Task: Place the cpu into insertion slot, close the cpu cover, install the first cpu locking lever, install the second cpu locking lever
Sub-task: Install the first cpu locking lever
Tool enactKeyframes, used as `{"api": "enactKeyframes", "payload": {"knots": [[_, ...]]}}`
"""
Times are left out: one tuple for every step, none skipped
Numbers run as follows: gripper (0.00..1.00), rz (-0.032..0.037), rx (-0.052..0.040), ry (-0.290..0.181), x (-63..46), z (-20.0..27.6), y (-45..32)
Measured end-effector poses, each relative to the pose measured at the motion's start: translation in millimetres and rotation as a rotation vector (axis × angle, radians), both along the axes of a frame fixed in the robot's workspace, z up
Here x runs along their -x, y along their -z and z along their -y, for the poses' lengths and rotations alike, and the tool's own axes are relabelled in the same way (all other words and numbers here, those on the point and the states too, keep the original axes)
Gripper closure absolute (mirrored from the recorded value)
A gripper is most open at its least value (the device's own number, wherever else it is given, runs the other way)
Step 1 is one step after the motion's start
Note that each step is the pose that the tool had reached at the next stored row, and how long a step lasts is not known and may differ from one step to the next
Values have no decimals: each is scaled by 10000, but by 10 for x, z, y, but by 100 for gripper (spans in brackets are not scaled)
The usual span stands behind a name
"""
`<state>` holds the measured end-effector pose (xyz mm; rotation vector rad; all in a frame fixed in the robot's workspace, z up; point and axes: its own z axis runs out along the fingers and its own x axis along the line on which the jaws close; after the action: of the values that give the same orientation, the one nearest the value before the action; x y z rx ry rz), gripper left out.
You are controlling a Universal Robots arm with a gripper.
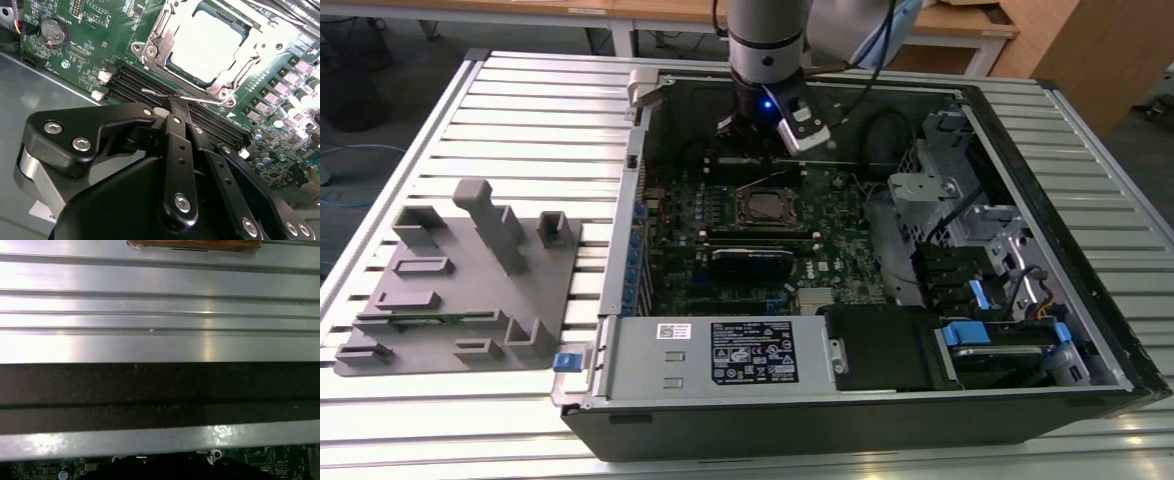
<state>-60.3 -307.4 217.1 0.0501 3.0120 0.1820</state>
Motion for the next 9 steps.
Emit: {"api": "enactKeyframes", "payload": {"knots": [[89,-1,2,0,-2,0,10],[89,-1,1,0,-5,0,23],[89,-1,1,0,-8,0,35],[89,0,0,0,-11,0,48],[89,-1,1,0,-14,0,59],[89,-1,1,0,-18,0,70],[89,-1,2,1,-22,0,81],[89,-1,2,0,-26,0,91],[89,-1,1,0,-31,0,100]]}}
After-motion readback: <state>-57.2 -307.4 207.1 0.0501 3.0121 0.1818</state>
